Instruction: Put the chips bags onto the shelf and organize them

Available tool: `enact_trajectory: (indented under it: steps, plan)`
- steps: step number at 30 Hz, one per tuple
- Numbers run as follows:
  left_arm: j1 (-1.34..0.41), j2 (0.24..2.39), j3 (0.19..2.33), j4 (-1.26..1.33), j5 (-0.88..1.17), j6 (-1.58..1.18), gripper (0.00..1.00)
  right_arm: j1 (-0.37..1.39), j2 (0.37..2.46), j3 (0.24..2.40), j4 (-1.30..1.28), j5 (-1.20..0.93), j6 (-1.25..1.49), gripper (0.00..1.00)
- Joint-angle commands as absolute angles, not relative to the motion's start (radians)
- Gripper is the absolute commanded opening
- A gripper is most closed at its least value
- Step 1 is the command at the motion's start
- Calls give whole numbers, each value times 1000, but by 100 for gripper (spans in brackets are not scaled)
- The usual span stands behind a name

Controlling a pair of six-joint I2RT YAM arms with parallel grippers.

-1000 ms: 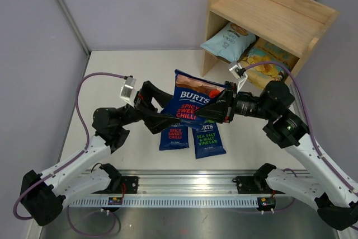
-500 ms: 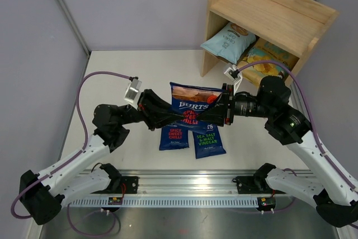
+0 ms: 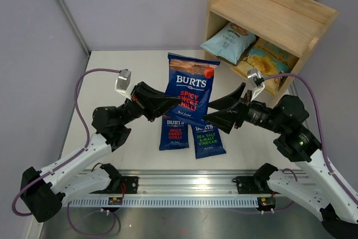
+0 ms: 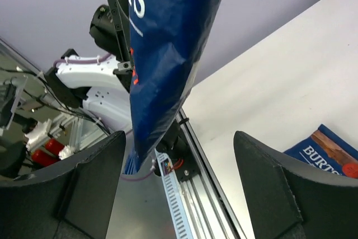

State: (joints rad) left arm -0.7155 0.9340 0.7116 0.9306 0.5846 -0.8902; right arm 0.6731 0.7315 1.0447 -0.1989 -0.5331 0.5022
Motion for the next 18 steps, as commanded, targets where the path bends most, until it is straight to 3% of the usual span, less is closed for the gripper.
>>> enact_trajectory:
  steps: [1, 8, 14, 18]
  plan:
    - [-727, 965, 715, 1074, 430, -963, 0, 670, 733, 985, -44, -477, 609, 86]
    - [-778, 1005, 701, 1111, 221, -966, 0, 672, 706, 718, 513, -322, 977, 82]
    - [-802, 1072, 805, 1025, 267, -943, 0, 672, 729, 735, 525, -279, 979, 79]
    - [-804, 1095, 822, 996, 290, -968, 0, 672, 723, 735, 525, -233, 965, 71]
